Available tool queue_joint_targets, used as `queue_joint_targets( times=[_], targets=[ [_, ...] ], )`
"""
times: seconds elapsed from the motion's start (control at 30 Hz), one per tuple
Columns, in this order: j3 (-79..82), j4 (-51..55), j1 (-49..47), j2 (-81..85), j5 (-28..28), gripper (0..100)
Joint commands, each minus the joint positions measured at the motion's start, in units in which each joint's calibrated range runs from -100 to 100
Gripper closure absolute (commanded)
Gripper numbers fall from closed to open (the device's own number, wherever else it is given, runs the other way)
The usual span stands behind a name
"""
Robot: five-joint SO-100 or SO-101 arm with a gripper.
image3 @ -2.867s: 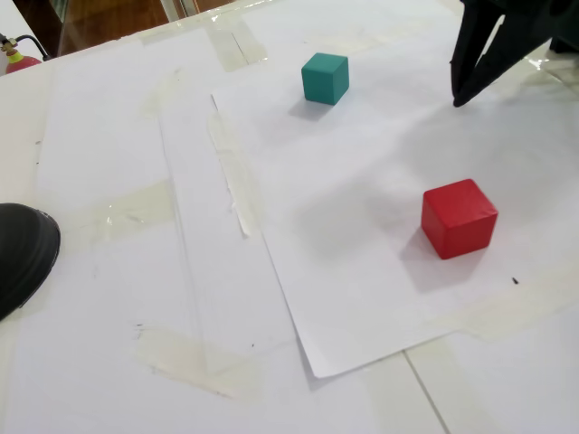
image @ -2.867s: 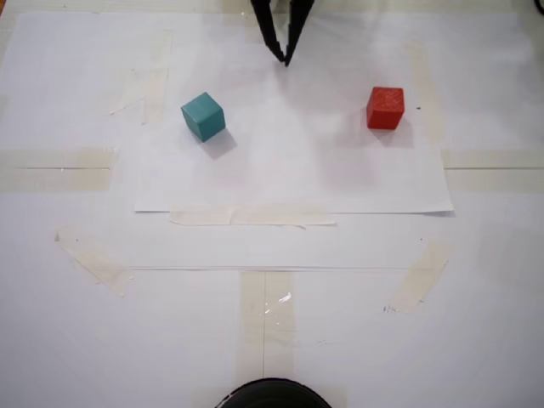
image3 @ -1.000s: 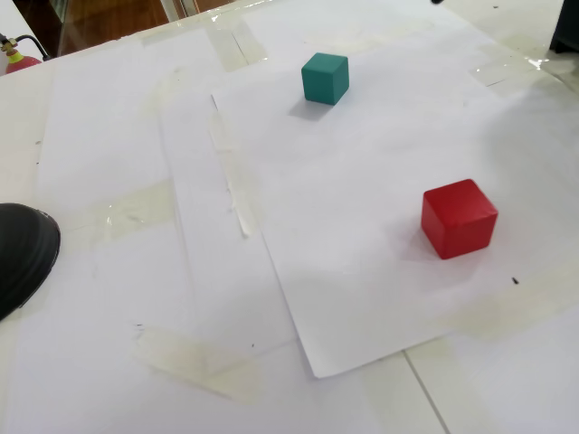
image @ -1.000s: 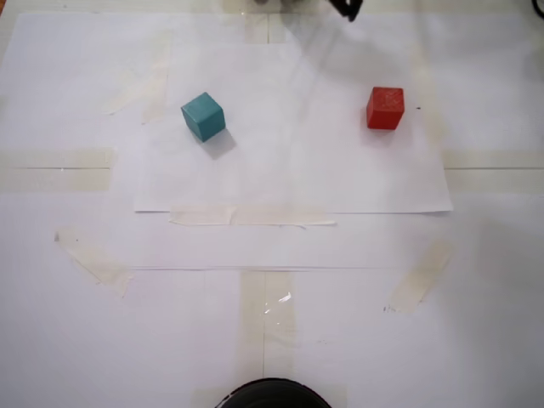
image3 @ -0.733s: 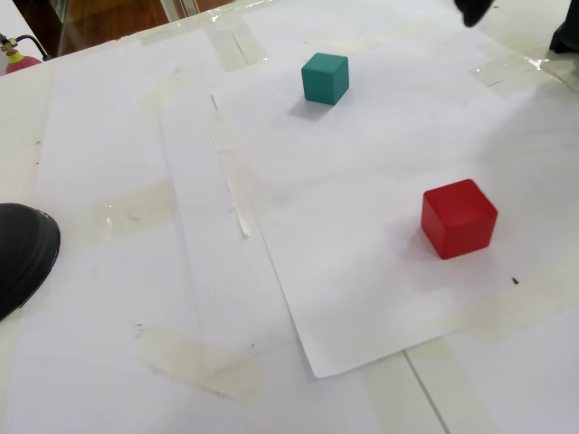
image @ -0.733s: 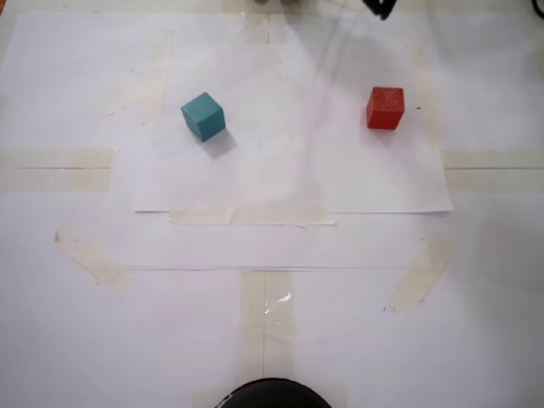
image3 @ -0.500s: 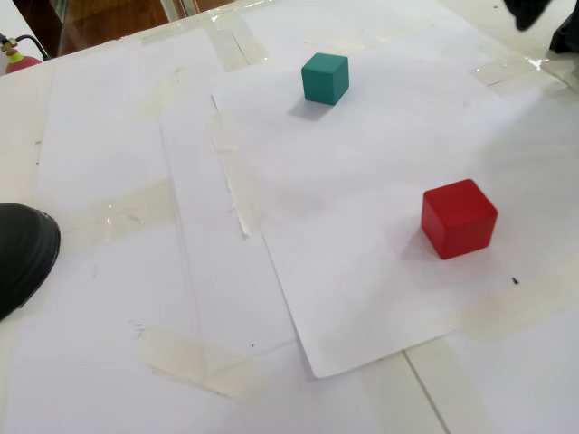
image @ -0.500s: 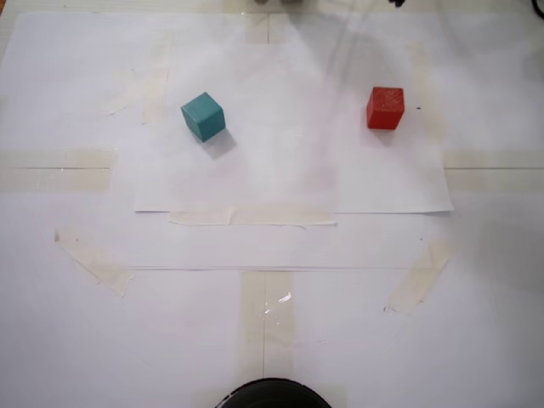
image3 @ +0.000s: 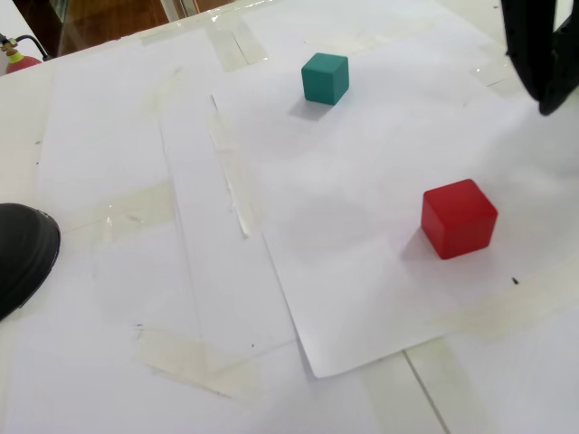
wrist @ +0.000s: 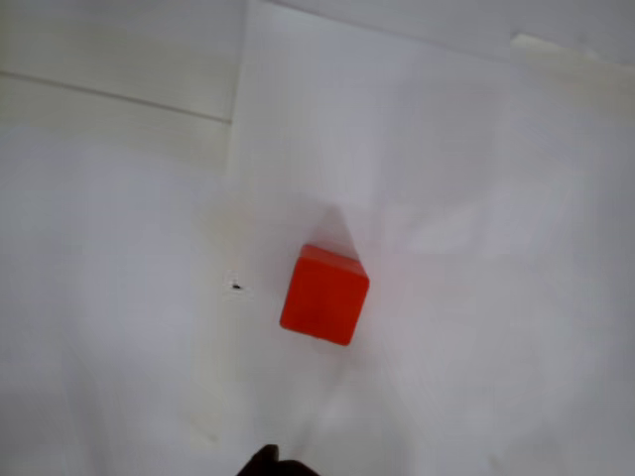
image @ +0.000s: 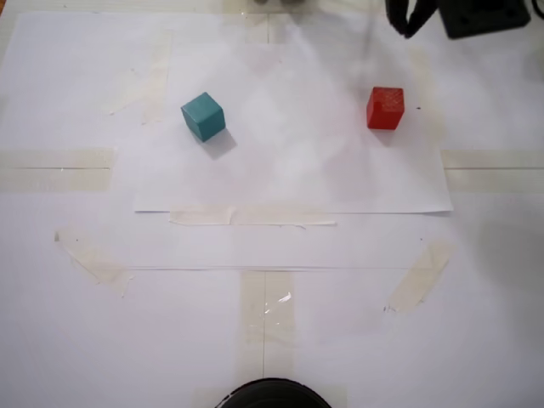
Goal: Put the red cube on the top of the blue cube.
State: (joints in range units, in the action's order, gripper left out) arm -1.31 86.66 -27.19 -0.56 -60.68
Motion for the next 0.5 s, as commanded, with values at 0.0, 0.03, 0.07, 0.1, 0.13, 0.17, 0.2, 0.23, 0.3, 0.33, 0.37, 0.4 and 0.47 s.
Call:
queue_joint_targets(
  times=[0.0, 0.03, 0.07, 0.1, 0.13, 0.17, 0.2, 0.23, 0.3, 0.33, 0.37, 0.4, 0.47],
  targets=[
    [-4.1, -2.8, -0.2, -1.2, -0.3, 100],
    [-4.0, -3.0, -0.1, -1.5, -0.3, 100],
    [-3.7, -3.4, 0.0, -1.6, -0.3, 100],
    [-3.7, -3.5, 0.2, -1.6, -0.3, 100],
    [-3.7, -3.8, 0.5, -1.6, -0.3, 98],
    [-3.7, -4.3, 0.7, -1.4, -0.4, 95],
    [-3.9, -5.2, 0.8, -1.2, -0.5, 93],
    [-4.2, -5.8, 0.8, -1.2, -0.6, 91],
    [-4.2, -7.5, 1.1, -1.2, -0.8, 88],
    [-4.2, -8.0, 1.2, -1.3, -0.9, 88],
    [-4.1, -8.0, 1.2, -1.3, -1.8, 87],
    [-3.8, -8.5, 1.1, -1.3, -1.9, 86],
    [-3.2, -9.6, 1.2, -1.3, -2.2, 85]
  ],
)
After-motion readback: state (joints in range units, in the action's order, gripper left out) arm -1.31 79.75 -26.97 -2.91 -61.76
